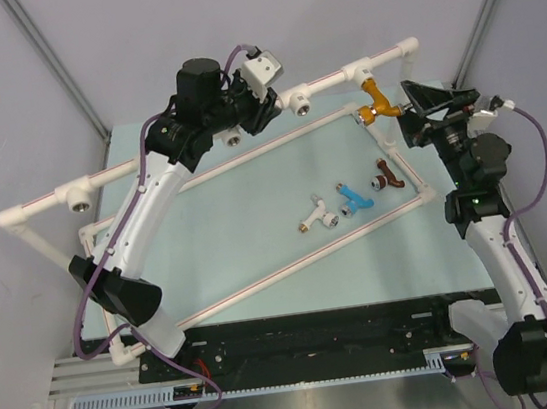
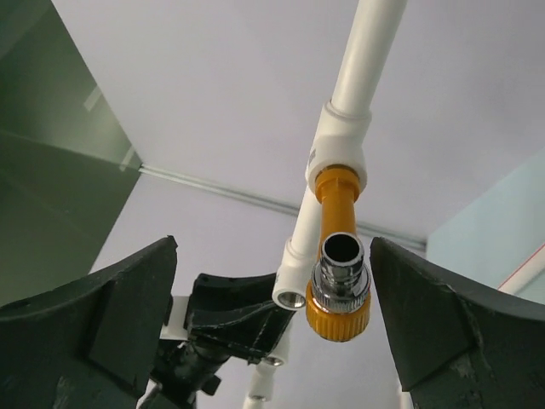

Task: Install the water faucets

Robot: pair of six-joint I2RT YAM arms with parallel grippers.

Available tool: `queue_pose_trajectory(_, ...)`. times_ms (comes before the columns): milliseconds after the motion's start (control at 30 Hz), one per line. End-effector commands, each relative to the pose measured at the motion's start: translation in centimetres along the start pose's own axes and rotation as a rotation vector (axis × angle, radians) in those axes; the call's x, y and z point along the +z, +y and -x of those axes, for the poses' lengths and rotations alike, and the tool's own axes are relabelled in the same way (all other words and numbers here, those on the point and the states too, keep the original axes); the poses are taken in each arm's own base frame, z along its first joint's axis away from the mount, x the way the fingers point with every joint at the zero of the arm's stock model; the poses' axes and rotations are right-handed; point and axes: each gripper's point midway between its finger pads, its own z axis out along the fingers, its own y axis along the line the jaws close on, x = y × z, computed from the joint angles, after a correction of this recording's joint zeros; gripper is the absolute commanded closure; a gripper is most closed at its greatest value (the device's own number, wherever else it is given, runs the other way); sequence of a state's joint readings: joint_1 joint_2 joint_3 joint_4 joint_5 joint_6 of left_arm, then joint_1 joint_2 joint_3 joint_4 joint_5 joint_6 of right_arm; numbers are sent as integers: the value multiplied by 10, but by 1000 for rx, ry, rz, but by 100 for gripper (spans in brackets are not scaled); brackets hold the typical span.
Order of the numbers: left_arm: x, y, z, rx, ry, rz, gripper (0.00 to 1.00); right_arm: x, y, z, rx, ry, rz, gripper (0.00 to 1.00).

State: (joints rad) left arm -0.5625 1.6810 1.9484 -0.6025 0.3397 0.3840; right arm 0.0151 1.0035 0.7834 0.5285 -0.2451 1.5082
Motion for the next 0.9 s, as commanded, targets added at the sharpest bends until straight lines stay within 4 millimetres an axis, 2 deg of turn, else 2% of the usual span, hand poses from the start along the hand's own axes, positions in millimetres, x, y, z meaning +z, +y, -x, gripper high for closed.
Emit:
queue_pose_trajectory(0,5,-59,-67,-207,248,-179,100,-21,-7,19,-239,-60,-65,0)
queue_pose_trajectory(33,5,-59,-67,-209,248,-180,100,-24,-11,23,-278,-74,-87,0)
queue_pose_trajectory(133,6,-59,-68,-214,250,-182,100,-31,-4,31,-487,-96,-81,0)
queue_pose_trajectory(200,7,-59,-69,-213,251,-184,100,-33,0,36,-726,-83,-86,0)
queue_pose_trajectory(267,7,-60,-70,-217,254,-186,100,-33,17,36,-929,-42,-86,0)
queue_pose_trajectory(300,8,-60,-70,-217,255,-185,100,-33,21,41,-1130,-23,-86,0)
queue_pose_trajectory(367,8,-60,-70,-216,255,-187,100,-35,37,42,-1311,4,-85,0)
queue_pose_trajectory(400,8,-61,-71,-218,256,-188,100,-35,41,41,-1495,35,-72,0)
queue_pose_trajectory(433,8,-60,-70,-217,254,-188,100,-38,42,40,-1578,78,-93,0)
queue_pose_trajectory(500,9,-61,-71,-218,257,-189,100,-38,44,24,-1828,178,-28,0)
queue_pose_trajectory(533,9,-60,-71,-219,256,-188,100,-41,35,21,-1908,241,-44,0)
queue_pose_trajectory(567,9,-60,-71,-217,256,-187,100,-42,38,14,-1980,267,-21,0)
queue_pose_trajectory(600,10,-60,-72,-219,259,-188,100,-43,34,-2,-2033,329,16,0)
queue_pose_trajectory(633,9,-60,-71,-219,256,-188,100,-43,32,4,-2179,336,-11,0)
queue_pose_trajectory(733,9,-60,-72,-218,260,-187,100,-40,22,4,-2369,407,-78,0)
queue_pose_trajectory(867,9,-60,-73,-216,262,-188,100,-33,3,7,-2520,518,-152,0)
